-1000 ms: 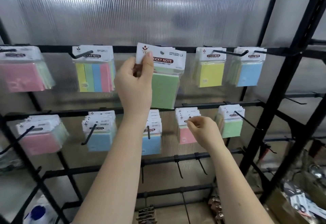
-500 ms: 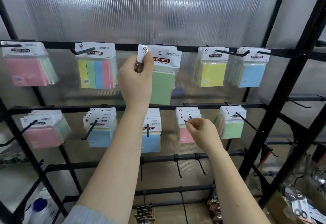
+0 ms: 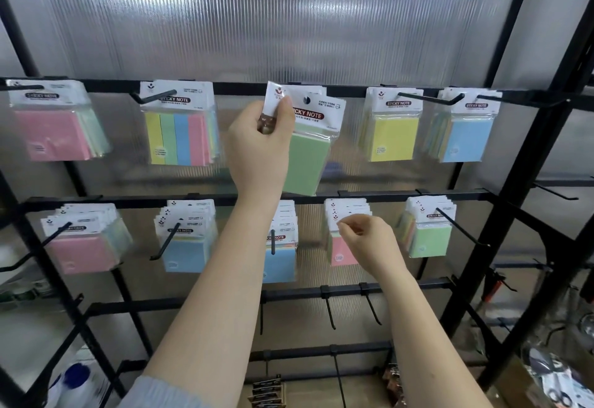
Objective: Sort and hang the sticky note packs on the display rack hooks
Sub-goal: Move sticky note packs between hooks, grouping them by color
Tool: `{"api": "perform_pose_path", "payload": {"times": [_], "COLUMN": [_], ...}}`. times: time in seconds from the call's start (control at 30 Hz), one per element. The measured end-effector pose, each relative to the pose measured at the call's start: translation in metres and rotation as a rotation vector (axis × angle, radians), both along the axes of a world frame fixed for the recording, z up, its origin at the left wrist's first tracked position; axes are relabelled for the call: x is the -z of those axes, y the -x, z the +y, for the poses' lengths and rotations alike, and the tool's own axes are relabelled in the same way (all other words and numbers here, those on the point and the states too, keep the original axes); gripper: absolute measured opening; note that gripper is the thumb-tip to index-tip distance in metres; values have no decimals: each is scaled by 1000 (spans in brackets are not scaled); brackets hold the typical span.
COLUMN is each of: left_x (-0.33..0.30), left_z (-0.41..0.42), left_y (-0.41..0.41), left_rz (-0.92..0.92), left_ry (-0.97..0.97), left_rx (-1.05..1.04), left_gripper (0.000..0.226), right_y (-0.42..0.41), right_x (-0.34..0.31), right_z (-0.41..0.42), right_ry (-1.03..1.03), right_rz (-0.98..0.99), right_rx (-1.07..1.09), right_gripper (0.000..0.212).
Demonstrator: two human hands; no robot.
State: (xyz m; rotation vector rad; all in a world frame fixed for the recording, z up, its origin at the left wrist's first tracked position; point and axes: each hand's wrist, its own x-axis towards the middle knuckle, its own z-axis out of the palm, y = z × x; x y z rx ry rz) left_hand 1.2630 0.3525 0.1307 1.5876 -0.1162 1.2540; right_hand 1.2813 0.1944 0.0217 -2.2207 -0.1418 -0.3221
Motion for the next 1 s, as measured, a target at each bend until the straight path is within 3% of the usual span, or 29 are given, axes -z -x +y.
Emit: {"api": "perform_pose_path", "payload": {"times": [0.27, 0.37, 0.63, 1.0], "left_x": [-10, -6, 1, 1], "left_z": [-1, -3, -2, 4], "left_y": [0, 0, -15, -69], "left_rz": [-61, -58, 22, 197], "left_ry": [-29, -67, -30, 61], "left_rx": [-43, -61, -54, -5], "left_gripper": [32, 38, 45, 35], "right_y": [-3, -4, -12, -29], "right_x": [0, 0, 2, 0], "right_z": [-1, -2, -4, -10], "right_ry": [50, 41, 51, 67], "right_rz": [-31, -20, -1, 21], "right_rx": [-14, -17, -5, 8], "right_gripper": [21, 20, 21, 22]}}
